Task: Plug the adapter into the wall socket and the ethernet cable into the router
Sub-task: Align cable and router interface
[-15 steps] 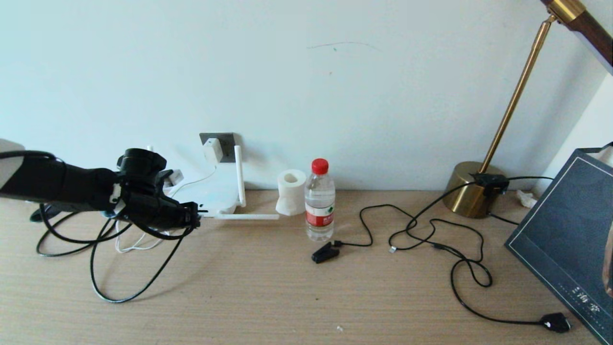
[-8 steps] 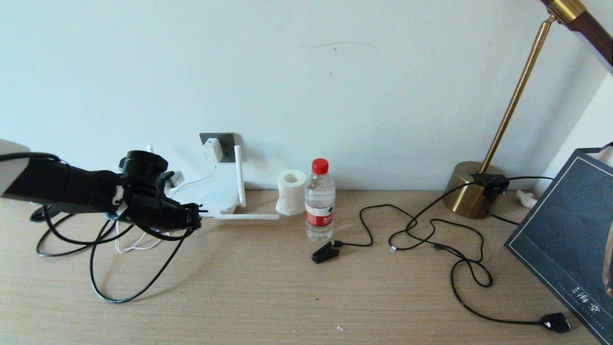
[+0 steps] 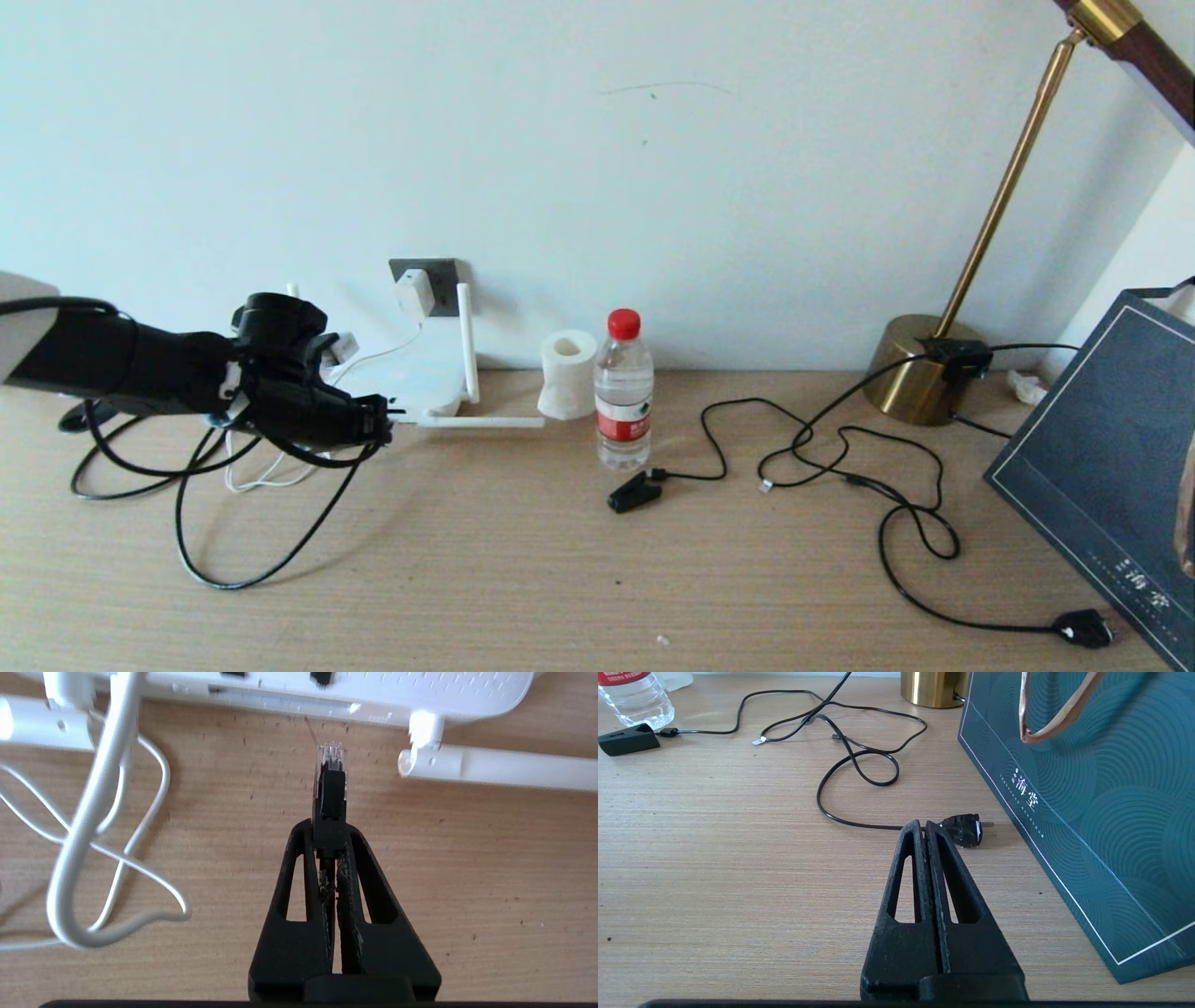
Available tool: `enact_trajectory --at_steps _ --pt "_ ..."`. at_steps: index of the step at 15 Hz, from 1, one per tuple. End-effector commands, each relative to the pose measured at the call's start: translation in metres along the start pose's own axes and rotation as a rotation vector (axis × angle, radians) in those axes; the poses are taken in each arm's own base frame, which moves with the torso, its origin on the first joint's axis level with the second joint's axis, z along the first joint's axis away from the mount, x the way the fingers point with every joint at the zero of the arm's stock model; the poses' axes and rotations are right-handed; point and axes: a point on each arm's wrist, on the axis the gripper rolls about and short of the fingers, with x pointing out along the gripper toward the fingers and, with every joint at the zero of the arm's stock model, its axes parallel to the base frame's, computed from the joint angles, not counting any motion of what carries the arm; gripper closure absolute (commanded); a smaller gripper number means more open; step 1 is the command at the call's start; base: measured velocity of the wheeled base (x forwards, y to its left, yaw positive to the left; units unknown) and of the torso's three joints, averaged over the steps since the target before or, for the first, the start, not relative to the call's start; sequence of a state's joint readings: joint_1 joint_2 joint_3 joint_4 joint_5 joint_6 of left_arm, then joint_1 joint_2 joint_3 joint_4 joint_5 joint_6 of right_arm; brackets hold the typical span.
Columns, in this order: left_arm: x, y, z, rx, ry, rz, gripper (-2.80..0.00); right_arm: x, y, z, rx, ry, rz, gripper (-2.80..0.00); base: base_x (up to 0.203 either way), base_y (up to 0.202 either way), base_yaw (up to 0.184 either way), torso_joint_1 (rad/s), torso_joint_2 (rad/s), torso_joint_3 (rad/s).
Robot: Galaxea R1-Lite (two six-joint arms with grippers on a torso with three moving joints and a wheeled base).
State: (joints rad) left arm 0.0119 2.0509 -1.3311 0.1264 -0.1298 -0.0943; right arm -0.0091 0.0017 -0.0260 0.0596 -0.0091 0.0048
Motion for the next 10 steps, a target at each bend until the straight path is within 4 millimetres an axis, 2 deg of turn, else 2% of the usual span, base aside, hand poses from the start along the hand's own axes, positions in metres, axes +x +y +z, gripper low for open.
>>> enact_trajectory --at_steps 1,10 --pt "0.0003 0.0001 0.0007 0.000 -0.006 0.001 0.00 0.0001 0.0000 0.0000 0.000 0.001 0.000 0.00 0.000 0.000 0.000 0.000 0.00 0.000" --pt "-0.0020 0.0001 0.0046 0.008 -0.021 0.002 0.00 0.0001 0.0000 0.0000 0.000 0.001 0.000 0.00 0.000 0.000 0.000 0.000 0.00 0.000"
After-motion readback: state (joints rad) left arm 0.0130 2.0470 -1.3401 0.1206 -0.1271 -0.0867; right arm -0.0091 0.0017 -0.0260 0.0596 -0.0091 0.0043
